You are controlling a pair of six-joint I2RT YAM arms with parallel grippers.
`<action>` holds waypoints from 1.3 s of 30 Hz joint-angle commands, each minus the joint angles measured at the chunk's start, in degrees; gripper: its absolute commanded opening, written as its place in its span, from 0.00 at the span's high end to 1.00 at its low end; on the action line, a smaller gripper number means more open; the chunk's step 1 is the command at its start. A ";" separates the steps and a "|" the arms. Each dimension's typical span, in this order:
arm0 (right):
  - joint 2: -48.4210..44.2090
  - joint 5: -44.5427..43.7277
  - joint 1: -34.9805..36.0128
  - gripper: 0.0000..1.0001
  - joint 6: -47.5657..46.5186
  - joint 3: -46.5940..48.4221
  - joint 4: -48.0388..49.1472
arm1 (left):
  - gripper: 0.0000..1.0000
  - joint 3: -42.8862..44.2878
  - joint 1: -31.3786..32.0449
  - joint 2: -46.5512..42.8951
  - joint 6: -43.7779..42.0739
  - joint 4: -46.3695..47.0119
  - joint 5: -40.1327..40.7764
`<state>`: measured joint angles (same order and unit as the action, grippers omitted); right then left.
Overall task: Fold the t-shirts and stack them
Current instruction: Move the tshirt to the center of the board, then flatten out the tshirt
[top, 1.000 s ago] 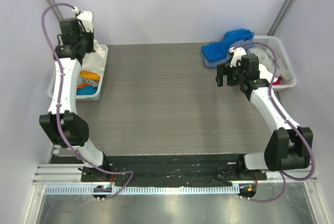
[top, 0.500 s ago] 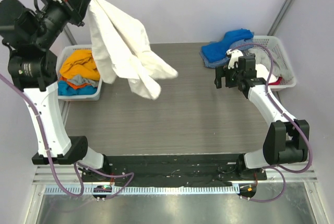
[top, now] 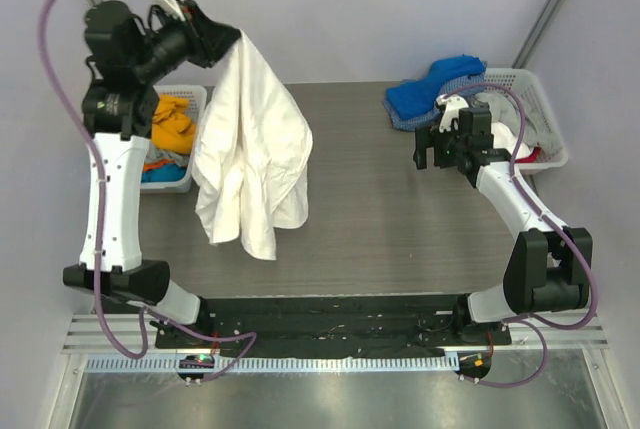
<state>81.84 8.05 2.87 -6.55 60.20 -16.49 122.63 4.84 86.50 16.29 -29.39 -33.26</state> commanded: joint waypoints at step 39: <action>18.96 -4.89 56.01 0.26 -10.07 20.82 -11.81 | 0.01 -71.38 -2.46 -24.71 -50.39 1.18 45.48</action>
<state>98.80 5.02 56.42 -16.23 76.18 -28.77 52.93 6.02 64.86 -30.72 -30.65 10.92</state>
